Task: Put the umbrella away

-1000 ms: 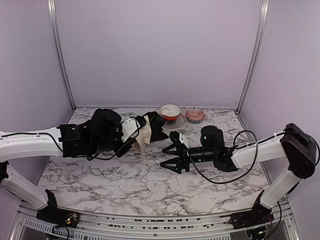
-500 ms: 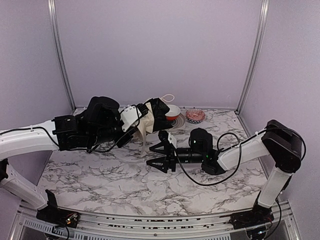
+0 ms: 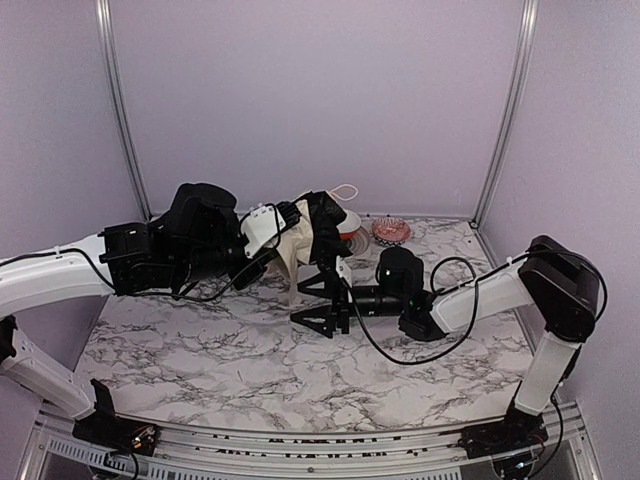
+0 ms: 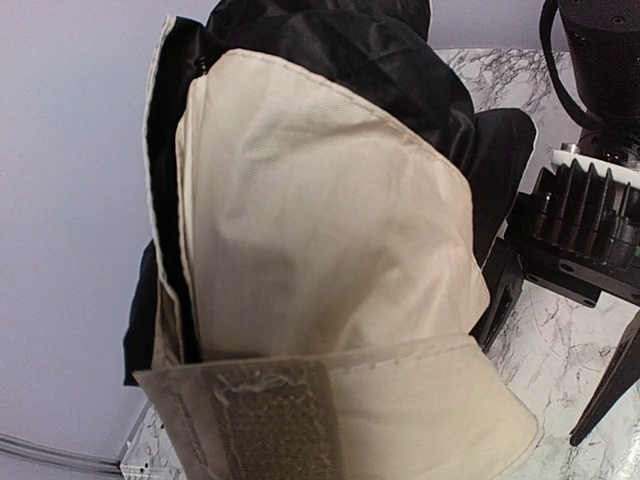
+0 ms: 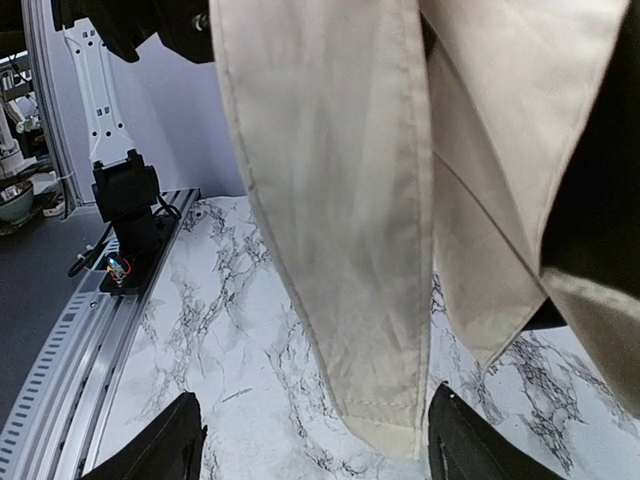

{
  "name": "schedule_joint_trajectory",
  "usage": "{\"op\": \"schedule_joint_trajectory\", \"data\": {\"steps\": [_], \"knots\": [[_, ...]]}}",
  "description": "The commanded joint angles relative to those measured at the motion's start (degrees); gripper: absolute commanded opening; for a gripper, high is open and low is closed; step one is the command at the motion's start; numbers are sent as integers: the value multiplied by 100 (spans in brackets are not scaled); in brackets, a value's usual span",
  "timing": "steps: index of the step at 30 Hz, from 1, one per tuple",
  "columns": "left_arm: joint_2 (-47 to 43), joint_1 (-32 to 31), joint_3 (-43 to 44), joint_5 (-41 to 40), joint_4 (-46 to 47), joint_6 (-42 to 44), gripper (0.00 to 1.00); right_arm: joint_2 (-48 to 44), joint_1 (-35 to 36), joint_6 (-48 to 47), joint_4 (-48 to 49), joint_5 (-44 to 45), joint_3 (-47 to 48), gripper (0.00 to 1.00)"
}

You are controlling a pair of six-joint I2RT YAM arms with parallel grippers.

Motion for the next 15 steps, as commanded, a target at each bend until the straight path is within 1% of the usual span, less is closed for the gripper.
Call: {"op": "schedule_joint_trajectory", "data": {"steps": [1, 3, 6, 9, 12, 14, 15], "knots": [[-245, -37, 250, 106, 215, 96, 0, 64, -385, 353, 610, -506, 20, 76], [-261, -41, 276, 191, 222, 117, 0, 78, -458, 443, 760, -672, 4, 78], [-221, -49, 339, 243, 219, 156, 0, 111, -458, 389, 499, -939, 209, 77], [-209, -56, 370, 258, 222, 172, 0, 180, -454, 371, 164, -1274, 436, 67], [-217, -59, 397, 244, 220, 188, 0, 198, -430, 266, 41, -1547, 432, 61], [-194, -58, 419, 241, 224, 196, 0, 244, -405, 308, 67, -1711, 434, 53], [-180, -55, 426, 228, 226, 206, 0, 283, -373, 301, 28, -1752, 471, 47]]}}
